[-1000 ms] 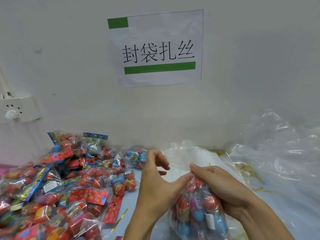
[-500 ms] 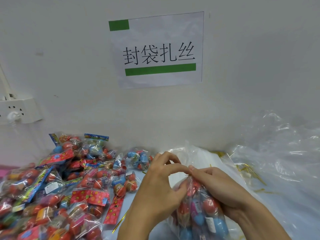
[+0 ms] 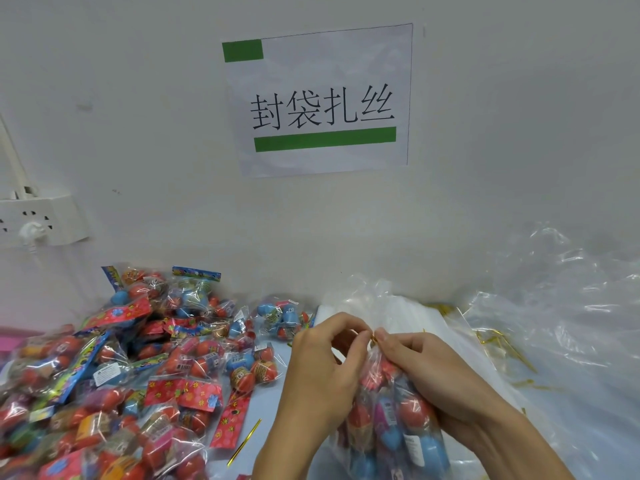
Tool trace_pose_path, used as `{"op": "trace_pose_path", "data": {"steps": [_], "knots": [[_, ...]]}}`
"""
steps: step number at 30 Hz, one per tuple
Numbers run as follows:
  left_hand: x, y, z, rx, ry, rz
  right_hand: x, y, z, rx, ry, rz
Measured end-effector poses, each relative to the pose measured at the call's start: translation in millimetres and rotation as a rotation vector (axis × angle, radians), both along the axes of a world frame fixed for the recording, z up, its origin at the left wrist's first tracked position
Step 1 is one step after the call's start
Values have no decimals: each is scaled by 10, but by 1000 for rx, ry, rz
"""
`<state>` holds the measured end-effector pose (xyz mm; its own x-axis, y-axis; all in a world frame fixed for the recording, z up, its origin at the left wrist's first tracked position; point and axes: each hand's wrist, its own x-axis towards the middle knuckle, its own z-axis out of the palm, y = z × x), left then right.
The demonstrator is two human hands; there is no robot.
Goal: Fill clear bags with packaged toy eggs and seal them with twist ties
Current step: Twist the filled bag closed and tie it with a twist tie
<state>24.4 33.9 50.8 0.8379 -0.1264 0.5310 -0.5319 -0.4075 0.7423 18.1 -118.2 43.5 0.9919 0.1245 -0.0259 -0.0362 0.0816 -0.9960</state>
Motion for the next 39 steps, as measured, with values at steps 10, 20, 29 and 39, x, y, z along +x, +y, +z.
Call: {"op": "trace_pose_path", "data": {"steps": [10, 20, 29, 39], "knots": [[1, 44, -21, -65, 65, -87, 9, -44, -4, -66, -19, 11], [11, 67, 5, 157, -87, -74, -16, -38, 23, -122, -12, 8], [31, 14, -13, 272, -221, -10, -29, -22, 21, -55, -7, -55], [-80, -65, 91, 309, -98, 142, 20, 79, 1, 12, -105, -228]]}}
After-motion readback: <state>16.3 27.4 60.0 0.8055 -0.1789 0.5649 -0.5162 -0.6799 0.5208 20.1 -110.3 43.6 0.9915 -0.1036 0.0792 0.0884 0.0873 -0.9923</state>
